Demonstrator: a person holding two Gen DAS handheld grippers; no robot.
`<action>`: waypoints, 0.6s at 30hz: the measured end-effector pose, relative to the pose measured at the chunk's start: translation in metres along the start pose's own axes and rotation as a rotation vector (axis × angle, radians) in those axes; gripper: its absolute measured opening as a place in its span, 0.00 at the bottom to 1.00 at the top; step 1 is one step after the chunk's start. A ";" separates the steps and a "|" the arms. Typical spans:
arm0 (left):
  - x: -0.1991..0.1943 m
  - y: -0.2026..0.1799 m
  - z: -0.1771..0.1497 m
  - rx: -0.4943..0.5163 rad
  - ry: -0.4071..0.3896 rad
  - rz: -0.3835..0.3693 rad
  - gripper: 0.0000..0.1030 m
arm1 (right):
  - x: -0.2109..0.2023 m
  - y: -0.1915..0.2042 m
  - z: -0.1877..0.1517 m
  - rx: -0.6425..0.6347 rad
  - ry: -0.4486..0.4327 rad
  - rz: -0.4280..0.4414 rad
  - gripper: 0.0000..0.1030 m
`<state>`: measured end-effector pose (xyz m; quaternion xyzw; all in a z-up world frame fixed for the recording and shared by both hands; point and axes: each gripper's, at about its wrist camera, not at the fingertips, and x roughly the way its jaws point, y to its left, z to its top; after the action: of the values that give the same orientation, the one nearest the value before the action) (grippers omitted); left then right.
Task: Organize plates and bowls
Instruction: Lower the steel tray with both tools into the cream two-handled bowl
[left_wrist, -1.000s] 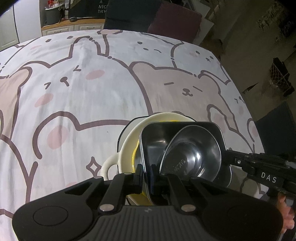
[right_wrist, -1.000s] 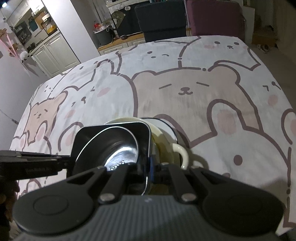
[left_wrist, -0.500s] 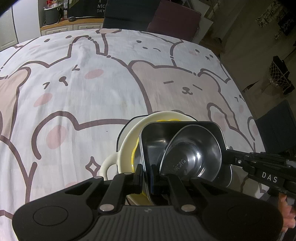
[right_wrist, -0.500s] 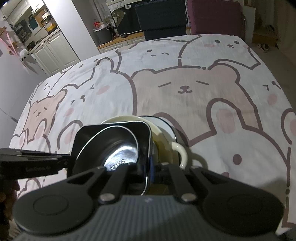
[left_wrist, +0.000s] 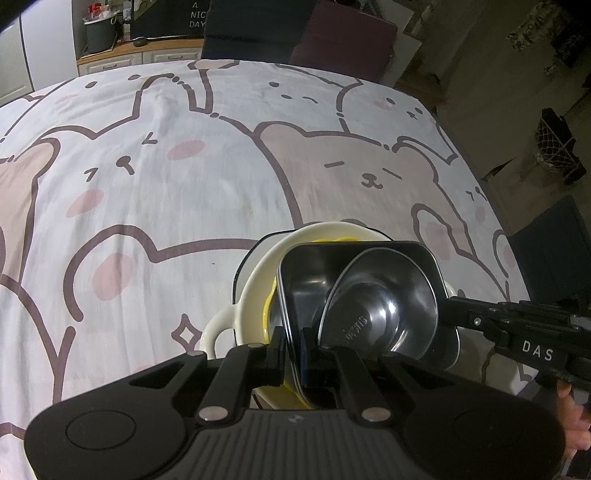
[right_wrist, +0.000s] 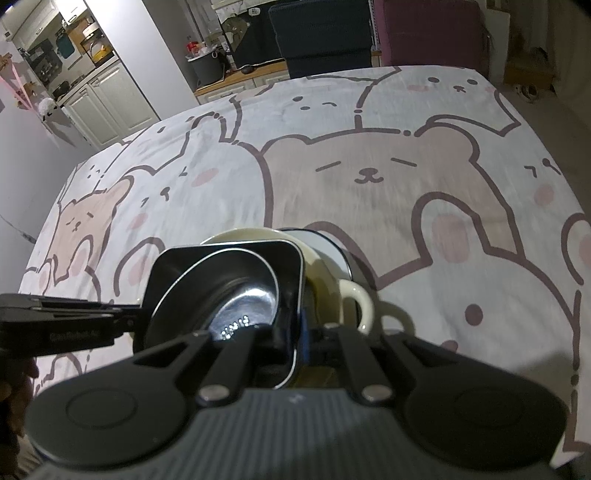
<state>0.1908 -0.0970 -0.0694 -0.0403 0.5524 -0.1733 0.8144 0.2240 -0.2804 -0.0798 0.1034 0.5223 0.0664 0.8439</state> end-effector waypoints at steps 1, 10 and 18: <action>0.000 0.000 0.000 0.001 0.000 0.000 0.07 | 0.000 0.000 0.000 -0.001 0.000 0.000 0.10; -0.002 -0.001 0.000 0.007 -0.005 0.000 0.07 | 0.000 0.001 -0.001 0.001 -0.001 0.000 0.11; -0.007 0.001 0.000 0.005 -0.016 0.000 0.11 | -0.003 0.001 0.000 -0.010 -0.007 -0.008 0.11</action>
<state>0.1890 -0.0940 -0.0634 -0.0394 0.5455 -0.1744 0.8188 0.2226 -0.2801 -0.0767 0.0975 0.5196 0.0652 0.8463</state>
